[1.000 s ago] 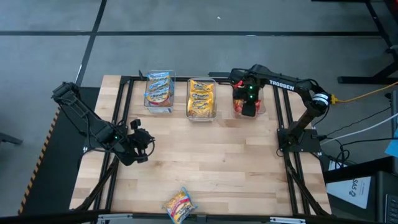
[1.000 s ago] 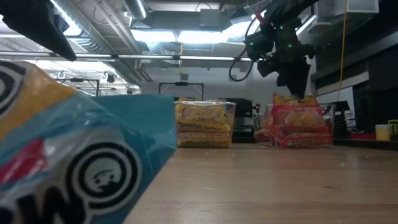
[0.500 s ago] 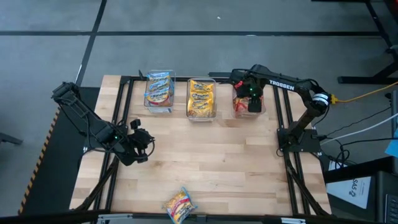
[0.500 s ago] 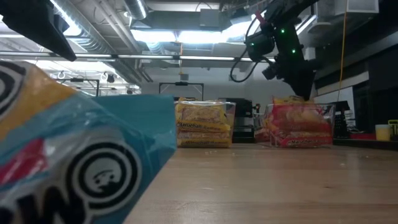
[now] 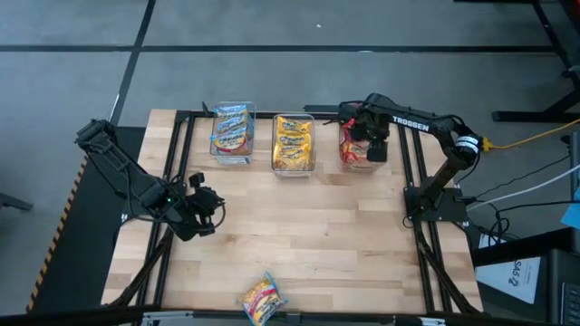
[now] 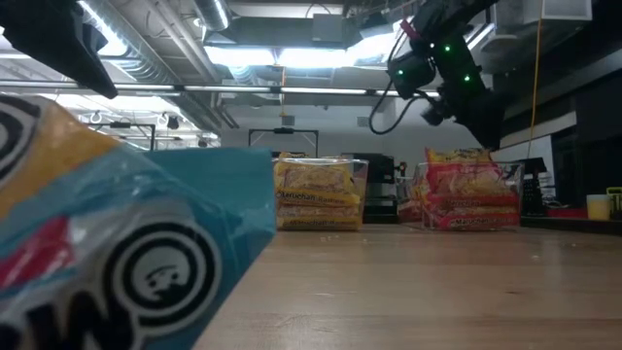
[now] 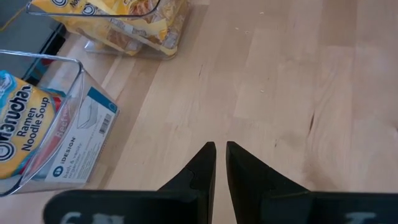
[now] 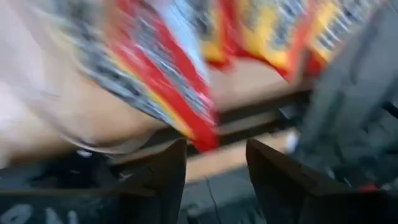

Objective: Sort Maruchan noodles
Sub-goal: Adjust the red noodle packs on the right transparent bin

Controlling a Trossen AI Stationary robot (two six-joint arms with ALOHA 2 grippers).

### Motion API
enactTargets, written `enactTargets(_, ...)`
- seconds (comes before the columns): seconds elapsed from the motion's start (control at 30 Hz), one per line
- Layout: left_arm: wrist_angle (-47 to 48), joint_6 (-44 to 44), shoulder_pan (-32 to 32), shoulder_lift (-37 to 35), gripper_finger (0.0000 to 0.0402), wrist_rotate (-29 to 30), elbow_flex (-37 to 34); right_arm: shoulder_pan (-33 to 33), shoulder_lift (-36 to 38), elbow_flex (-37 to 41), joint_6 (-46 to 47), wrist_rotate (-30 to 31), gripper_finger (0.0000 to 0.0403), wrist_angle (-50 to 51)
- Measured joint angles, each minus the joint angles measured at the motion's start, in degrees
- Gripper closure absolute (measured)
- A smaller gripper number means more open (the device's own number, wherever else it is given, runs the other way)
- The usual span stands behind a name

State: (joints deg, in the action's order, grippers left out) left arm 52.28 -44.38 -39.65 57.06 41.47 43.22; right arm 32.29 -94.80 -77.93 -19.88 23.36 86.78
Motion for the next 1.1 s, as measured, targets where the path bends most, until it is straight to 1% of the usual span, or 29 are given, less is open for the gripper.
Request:
enactTargets(0.1, 0.06, 0.00, -0.01, -0.02, 0.0369, 0.00, 0.00, 0.00, 0.00, 0.00, 0.43, 4.98, 0.0230, 3.08)
enactTargets(0.17, 0.07, 0.00, -0.01, -0.01, 0.0369, -0.01, 0.00, -0.04, 0.03, 0.00, 0.18, 8.15, 0.0230, 2.77)
enactTargets(0.27, 0.13, 0.00, 0.00, -0.01, 0.0369, 0.00, 0.00, 0.03, 0.24, -0.01, -1.28, 14.29, 0.0230, -0.67)
enactTargets(0.33, 0.19, 0.00, 0.01, -0.02, 0.0369, 0.00, 0.00, 0.37, 0.24, 0.00, -3.34, 15.55, 0.0230, -5.68)
enactTargets(0.37, 0.19, 0.00, 0.01, 0.00, 0.0369, 0.00, 0.00, 0.50, 0.24, -0.02, -4.78, 14.56, 0.0230, -8.18)
enactTargets(0.4, 0.19, -0.02, 0.00, 0.00, 0.0369, 0.00, 0.00, 0.65, 0.19, -0.02, -5.92, 12.14, 0.0230, -10.44)
enactTargets(0.5, 0.19, -0.03, 0.01, -0.01, 0.0369, 0.00, 0.00, 1.95, -0.18, -0.02, -7.69, 1.58, 0.0230, -16.51)
enactTargets(0.57, 0.19, -0.02, 0.01, 0.00, 0.0369, 0.00, 0.00, 2.92, -0.61, -0.02, -8.49, -3.47, 0.0230, -18.66)
enactTargets(0.77, 0.19, -0.08, 0.02, -0.01, 0.0369, 0.01, 0.01, 7.60, -2.17, -0.02, -10.36, -10.22, 0.0230, -20.64)
enactTargets(0.87, 0.19, -0.20, 0.00, -0.01, 0.0369, 0.02, 0.00, 9.93, -3.20, -0.02, -9.77, -19.07, 0.0230, -19.79)
enactTargets(0.93, 0.17, -0.22, -0.01, -0.01, 0.0369, 0.02, 0.00, 10.78, -4.20, -0.02, -8.86, -23.73, 0.0230, -19.24)
enactTargets(1.0, 0.17, -0.22, 0.02, -0.02, 0.0369, 0.02, 0.00, 11.08, -5.40, -0.02, -7.66, -25.27, 0.0230, -18.84)
enactTargets(1.1, 0.17, -0.22, -0.01, -0.02, 0.0369, 0.02, 0.00, 11.24, -7.41, -0.02, -7.29, -25.97, 0.0230, -18.64)
